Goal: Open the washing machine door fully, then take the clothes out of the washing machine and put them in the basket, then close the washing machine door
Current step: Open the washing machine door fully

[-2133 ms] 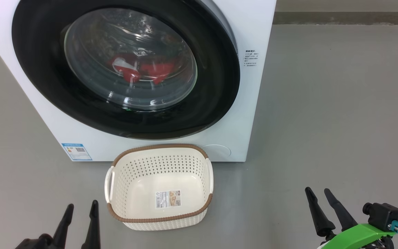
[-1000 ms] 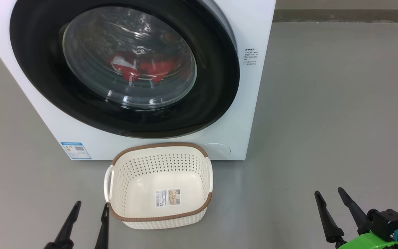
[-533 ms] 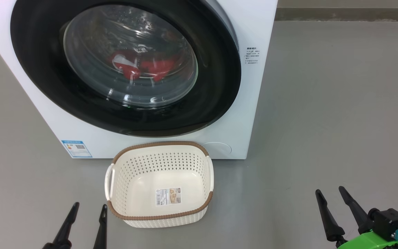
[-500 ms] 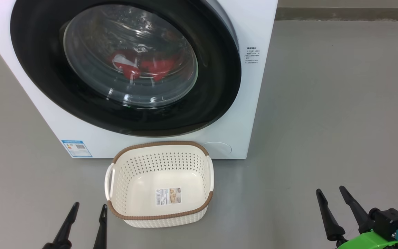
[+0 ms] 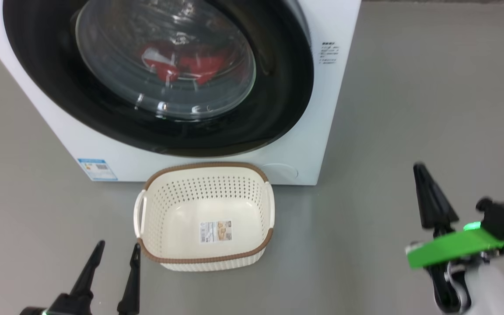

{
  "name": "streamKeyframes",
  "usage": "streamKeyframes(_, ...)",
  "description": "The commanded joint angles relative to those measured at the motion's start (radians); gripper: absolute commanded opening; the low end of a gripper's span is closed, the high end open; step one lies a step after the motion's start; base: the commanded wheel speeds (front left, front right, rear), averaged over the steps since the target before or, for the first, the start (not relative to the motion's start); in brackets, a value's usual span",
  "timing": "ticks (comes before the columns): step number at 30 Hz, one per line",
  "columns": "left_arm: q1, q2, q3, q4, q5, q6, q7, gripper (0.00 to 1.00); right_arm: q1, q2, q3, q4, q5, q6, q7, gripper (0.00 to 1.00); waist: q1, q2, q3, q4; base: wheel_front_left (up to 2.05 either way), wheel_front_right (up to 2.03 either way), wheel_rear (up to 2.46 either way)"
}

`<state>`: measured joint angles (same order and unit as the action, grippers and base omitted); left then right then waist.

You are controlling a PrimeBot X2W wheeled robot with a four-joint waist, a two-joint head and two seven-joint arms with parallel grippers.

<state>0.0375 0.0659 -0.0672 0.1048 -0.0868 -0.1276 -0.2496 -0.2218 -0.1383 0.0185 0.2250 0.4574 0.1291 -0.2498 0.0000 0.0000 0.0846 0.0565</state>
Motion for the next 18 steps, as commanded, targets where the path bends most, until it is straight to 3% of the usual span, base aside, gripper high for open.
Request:
streamKeyframes(1, -0.043, 0.010, 0.029, -0.026, -0.009, -0.002, -0.012, 1.00, -0.043, 0.000, 0.021, -0.018, 0.020, 0.002, -0.012, 0.00, 0.0000, 0.0000, 0.022, 0.018, 0.00, 0.00, 0.00)
streamKeyframes(12, -0.127, 0.020, -0.013, -0.030, -0.046, -0.003, -0.012, 1.00, -0.294, -0.008, 0.003, 0.058, 0.134, 0.002, -0.012, 0.00, 0.0000, 0.0000, 0.113, 0.081, 0.00, 0.00, 0.00)
streamKeyframes(18, -0.168, 0.027, -0.030, -0.026, -0.060, -0.003, -0.012, 1.00, -0.440, -0.047, 0.034, 0.144, 0.188, 0.002, -0.012, 0.00, 0.0000, 0.0000, 0.153, 0.104, 0.00, 0.00, 0.00)
